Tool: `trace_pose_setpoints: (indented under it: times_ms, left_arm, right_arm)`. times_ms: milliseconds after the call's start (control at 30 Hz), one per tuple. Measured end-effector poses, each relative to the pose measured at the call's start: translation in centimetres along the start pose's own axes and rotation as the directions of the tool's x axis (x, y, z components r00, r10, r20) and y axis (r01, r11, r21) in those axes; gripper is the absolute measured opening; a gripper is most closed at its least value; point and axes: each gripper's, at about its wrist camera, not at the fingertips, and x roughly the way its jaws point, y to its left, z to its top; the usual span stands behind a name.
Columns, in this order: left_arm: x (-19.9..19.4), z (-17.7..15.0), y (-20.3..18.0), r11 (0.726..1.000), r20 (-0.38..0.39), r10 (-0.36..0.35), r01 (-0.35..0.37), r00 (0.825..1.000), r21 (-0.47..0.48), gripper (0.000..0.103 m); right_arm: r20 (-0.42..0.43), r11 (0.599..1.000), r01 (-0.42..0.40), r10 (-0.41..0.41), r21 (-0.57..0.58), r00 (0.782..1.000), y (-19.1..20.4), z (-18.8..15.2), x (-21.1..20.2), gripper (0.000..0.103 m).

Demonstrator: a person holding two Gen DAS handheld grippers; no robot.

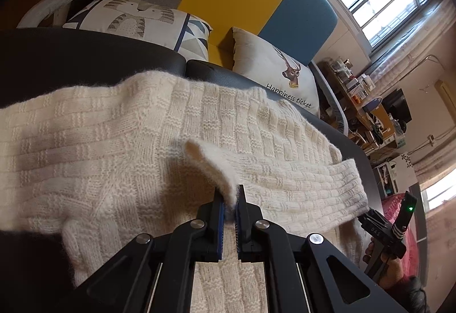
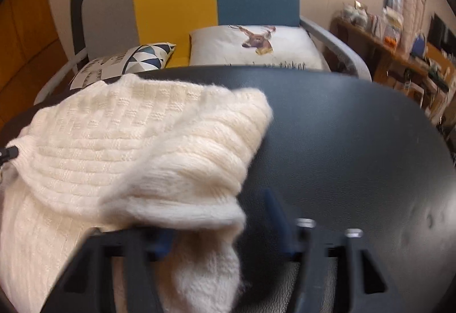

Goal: Fold clothes

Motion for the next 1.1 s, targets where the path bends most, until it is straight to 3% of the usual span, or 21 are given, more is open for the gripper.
trace_pose_setpoints:
  times_ms: [33,200,333,500,633,767,833,933,1033,1100]
  left_arm:
    - [-0.1,0.0,0.0,1.0,0.004,-0.007,0.007,1.0,-0.001,0.006]
    - [-0.3,0.7,-0.3,0.999,0.021,-0.044,0.045,0.999,-0.015,0.006]
    - [-1.9,1.9,-1.0,0.995,0.101,-0.088,0.092,0.991,-0.039,0.006]
    - [-4.8,3.8,-2.9,0.995,0.188,-0.094,0.086,0.978,0.051,0.006]
    - [-4.0,3.1,-0.3,1.0,0.147,-0.026,0.024,0.989,0.01,0.006]
    - [-1.7,0.2,3.0,0.997,0.055,0.065,-0.063,0.996,-0.036,0.006]
    - [-0.5,-0.9,4.2,0.995,0.026,0.076,-0.074,0.997,-0.068,0.006]
    - [0.0,-1.1,4.2,0.993,0.02,0.082,-0.08,0.996,-0.083,0.006]
    - [0.3,-0.8,3.8,0.992,0.005,0.099,-0.098,0.995,-0.085,0.006]
    - [0.6,-0.5,3.6,0.99,-0.014,0.113,-0.114,0.993,-0.087,0.006]
  right_arm:
    - [0.013,1.0,0.005,-0.005,0.004,1.0,0.1,0.2,-0.2,0.006]
    - [0.028,0.999,0.034,-0.033,-0.039,0.999,0.9,0.8,-1.0,0.005]
    - [0.05,0.998,0.041,-0.039,-0.042,0.998,0.7,1.0,-1.8,0.005]
    - [0.074,0.995,0.03,-0.024,-0.092,0.997,1.3,0.9,-2.6,0.005]
    - [0.036,0.986,0.028,-0.023,-0.167,0.999,3.0,-0.4,-1.4,0.005]
    - [0.013,0.985,0.024,-0.022,-0.169,1.0,3.4,-1.3,-0.1,0.006]
    - [0.013,0.987,0.011,-0.009,-0.161,1.0,3.3,-1.4,-0.1,0.007]
    - [-0.011,0.994,-0.025,0.024,-0.107,1.0,2.2,-1.1,-0.1,0.008]
    - [-0.061,0.995,-0.099,0.099,0.0,0.993,0.2,-0.9,-0.3,0.02]
    - [-0.078,0.991,-0.128,0.131,0.045,0.988,-1.2,-1.3,-1.7,0.02]
